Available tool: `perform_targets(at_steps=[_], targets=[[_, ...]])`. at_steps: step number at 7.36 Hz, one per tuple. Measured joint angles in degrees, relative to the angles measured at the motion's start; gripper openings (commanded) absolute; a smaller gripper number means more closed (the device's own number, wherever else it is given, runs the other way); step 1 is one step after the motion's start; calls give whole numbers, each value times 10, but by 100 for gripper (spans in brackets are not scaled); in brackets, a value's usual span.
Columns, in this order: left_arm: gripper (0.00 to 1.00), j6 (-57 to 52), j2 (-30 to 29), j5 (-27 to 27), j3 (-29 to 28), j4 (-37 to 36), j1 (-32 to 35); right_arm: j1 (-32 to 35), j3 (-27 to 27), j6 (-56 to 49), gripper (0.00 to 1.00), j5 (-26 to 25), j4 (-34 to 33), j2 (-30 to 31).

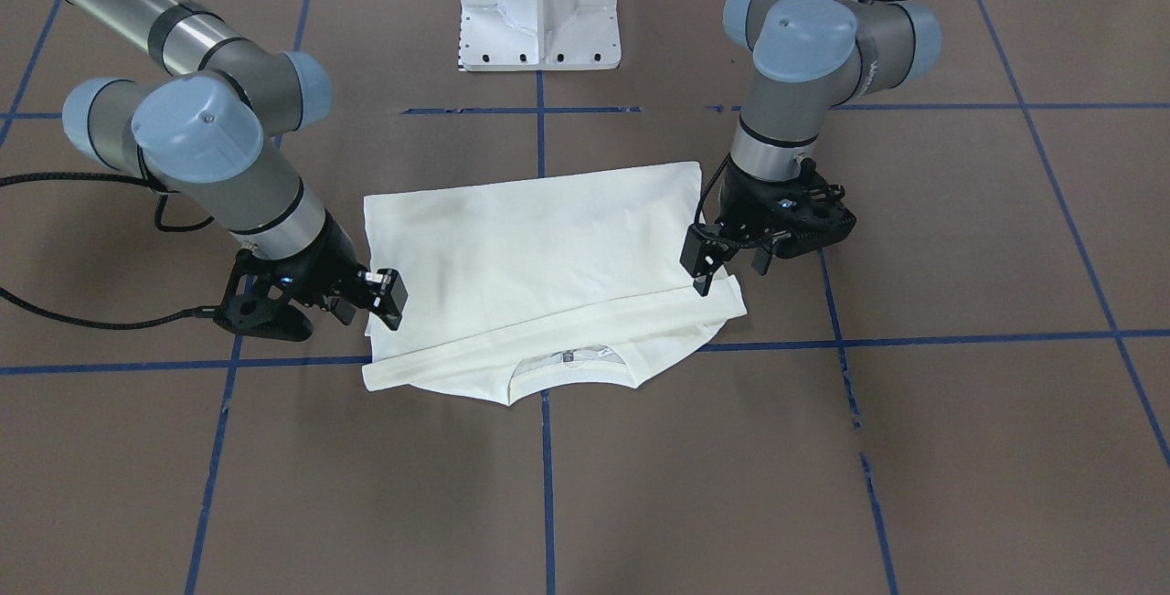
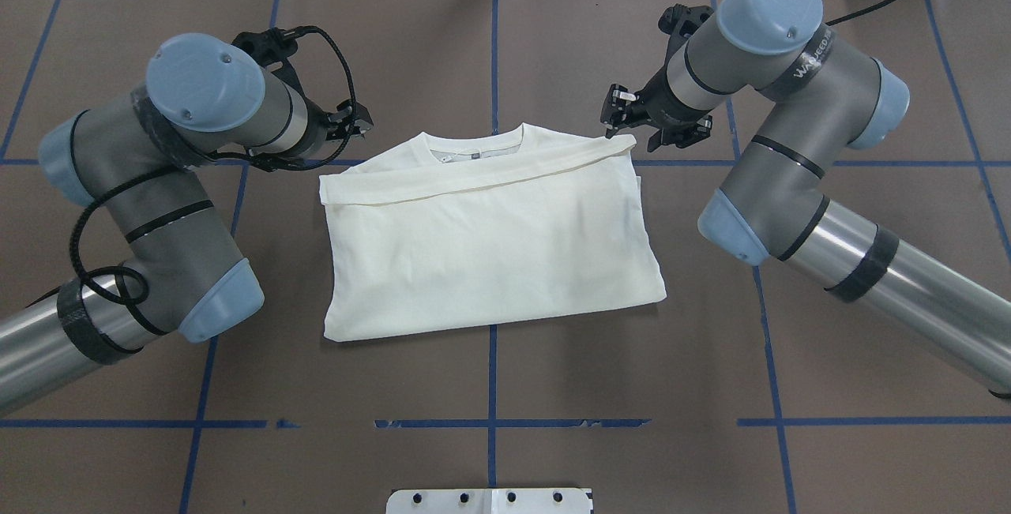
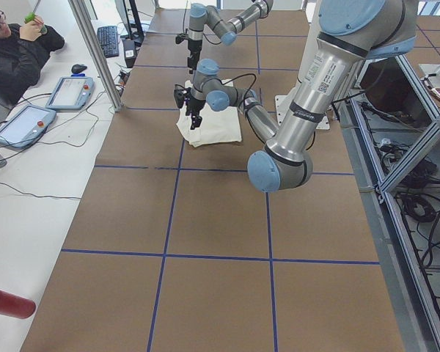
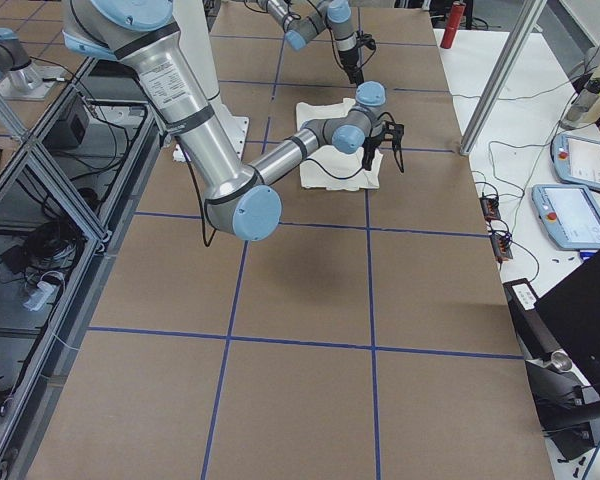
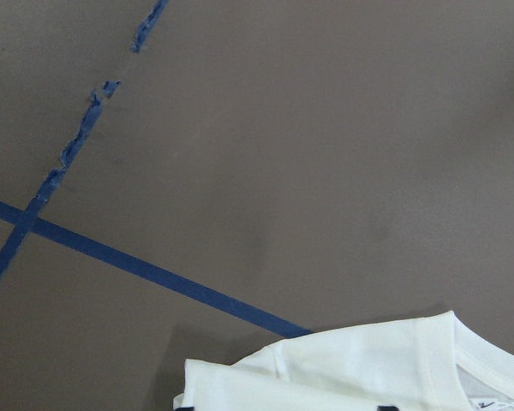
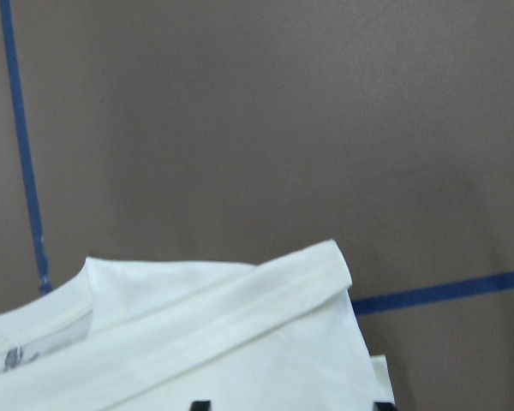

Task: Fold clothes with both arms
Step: 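Lower the right gripper to the folded shirt's side edge and grasp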

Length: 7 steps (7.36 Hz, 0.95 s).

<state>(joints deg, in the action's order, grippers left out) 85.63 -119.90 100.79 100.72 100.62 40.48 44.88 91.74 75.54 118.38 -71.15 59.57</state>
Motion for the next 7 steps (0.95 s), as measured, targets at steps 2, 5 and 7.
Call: perform_targets(at_steps=[2, 5, 7], targets=[[100, 3, 3, 7, 34, -23, 1, -66, 81, 33, 100, -42, -2, 76], [100, 4, 15, 12, 79, -53, -1, -147, 135, 50, 73, -116, 2, 160], [100, 2, 26, 12, 100, -56, -2, -163, 136, 51, 19, -121, 2, 166]])
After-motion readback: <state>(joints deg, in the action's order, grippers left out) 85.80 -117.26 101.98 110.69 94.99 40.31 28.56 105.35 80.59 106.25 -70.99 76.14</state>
